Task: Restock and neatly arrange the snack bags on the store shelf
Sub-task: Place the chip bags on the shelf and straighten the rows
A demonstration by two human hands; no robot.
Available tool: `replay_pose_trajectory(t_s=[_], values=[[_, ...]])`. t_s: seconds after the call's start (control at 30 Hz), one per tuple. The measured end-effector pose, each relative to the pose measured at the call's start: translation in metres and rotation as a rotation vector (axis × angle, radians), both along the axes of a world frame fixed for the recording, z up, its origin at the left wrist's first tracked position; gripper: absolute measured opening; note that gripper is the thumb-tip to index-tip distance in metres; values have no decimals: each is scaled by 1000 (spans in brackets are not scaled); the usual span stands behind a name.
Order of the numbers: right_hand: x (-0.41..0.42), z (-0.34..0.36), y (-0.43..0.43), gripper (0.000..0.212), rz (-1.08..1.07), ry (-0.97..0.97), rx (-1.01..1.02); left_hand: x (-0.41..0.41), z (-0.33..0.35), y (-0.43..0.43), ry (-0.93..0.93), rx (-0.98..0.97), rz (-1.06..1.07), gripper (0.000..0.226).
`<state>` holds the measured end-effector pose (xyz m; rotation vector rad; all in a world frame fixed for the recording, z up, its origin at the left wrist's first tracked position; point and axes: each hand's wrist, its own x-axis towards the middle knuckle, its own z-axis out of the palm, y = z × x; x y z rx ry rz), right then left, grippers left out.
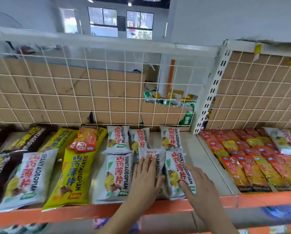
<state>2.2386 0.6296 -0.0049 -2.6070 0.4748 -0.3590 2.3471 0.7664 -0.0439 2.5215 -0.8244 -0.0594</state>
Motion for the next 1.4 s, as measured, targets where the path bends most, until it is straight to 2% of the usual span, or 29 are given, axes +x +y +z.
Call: replay_pose_trajectory(t_s=[0.13,0.2,0.33,0.47,0.63,0.7,0.8,0.9,0.97,1.1,1.2,1.4], values=[[10,0,2,52,71,9,18,-10,15,31,-76,-138,-30,66],[18,-1,7,53,118,15,36,-6,19,55,-138,-190,6,58],[32,-3,26,52,208,7,64,14,23,116,-207,-250,228,51],[46,-4,52,53,262,-8,74,32,29,165,-224,-217,388,51],[73,-5,87,52,311,-14,61,54,32,213,-192,-230,447,58],[85,-4,104,56,321,-15,67,66,28,231,-223,-184,496,58],[102,-5,125,63,323,-3,33,85,19,255,-204,-49,555,70],[115,-6,141,55,317,-6,34,99,13,269,-134,55,584,72],[120,-6,149,50,297,3,30,103,10,274,-67,69,581,82],[124,-10,160,54,256,20,18,108,7,277,18,4,575,86],[124,-13,163,62,227,33,2,111,8,280,13,-80,589,80],[117,-18,160,60,160,42,-9,112,14,285,-18,-331,552,79]])
